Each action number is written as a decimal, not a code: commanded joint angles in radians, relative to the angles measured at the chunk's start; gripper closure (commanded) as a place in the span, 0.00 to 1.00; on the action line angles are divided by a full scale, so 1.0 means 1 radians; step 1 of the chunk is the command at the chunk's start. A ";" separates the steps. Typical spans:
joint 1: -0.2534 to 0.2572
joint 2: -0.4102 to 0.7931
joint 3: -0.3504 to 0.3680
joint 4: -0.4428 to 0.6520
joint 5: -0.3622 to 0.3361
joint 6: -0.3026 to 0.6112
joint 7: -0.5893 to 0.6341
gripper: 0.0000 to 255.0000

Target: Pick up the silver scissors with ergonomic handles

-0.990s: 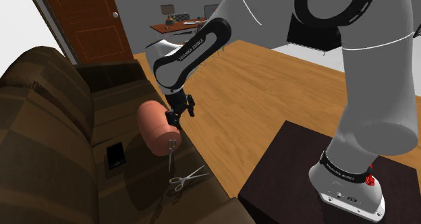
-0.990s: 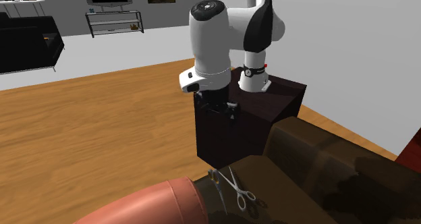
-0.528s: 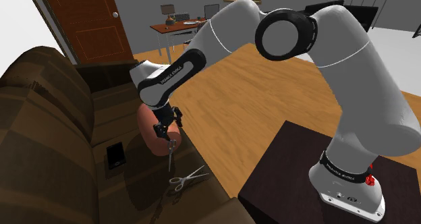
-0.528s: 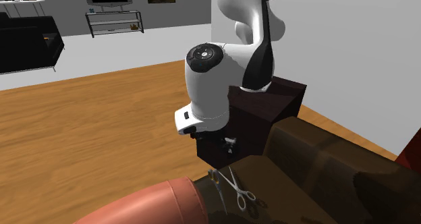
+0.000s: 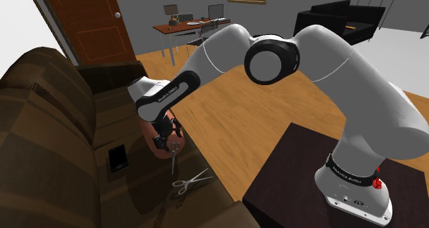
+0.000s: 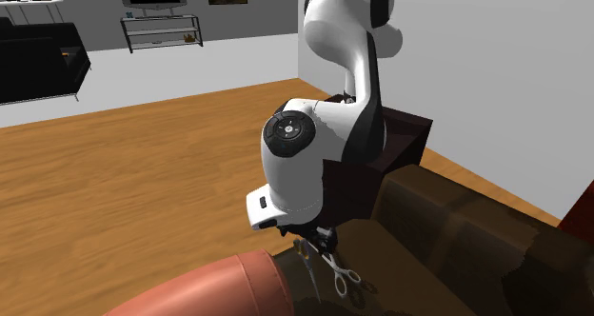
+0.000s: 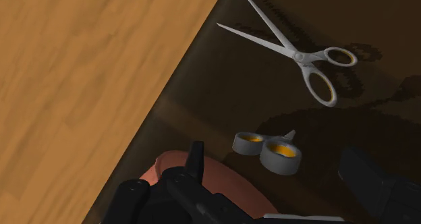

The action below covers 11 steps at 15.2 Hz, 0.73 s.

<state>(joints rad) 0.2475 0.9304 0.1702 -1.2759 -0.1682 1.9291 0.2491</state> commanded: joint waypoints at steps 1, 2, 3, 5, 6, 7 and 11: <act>0.001 0.019 -0.002 0.004 -0.002 0.015 0.001 0.00; 0.002 0.034 -0.004 0.009 -0.004 0.025 0.001 0.00; 0.002 0.034 -0.004 0.009 -0.004 0.025 0.001 0.00; 0.002 0.034 -0.004 0.010 -0.004 0.024 0.001 1.00; 0.002 0.036 -0.004 0.012 -0.004 0.024 0.001 1.00; 0.002 0.035 -0.004 0.012 -0.004 0.024 0.001 1.00; 0.002 0.036 -0.004 0.012 -0.004 0.023 0.000 1.00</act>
<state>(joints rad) 0.2498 0.9644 0.1671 -1.2636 -0.1713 1.9528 0.2493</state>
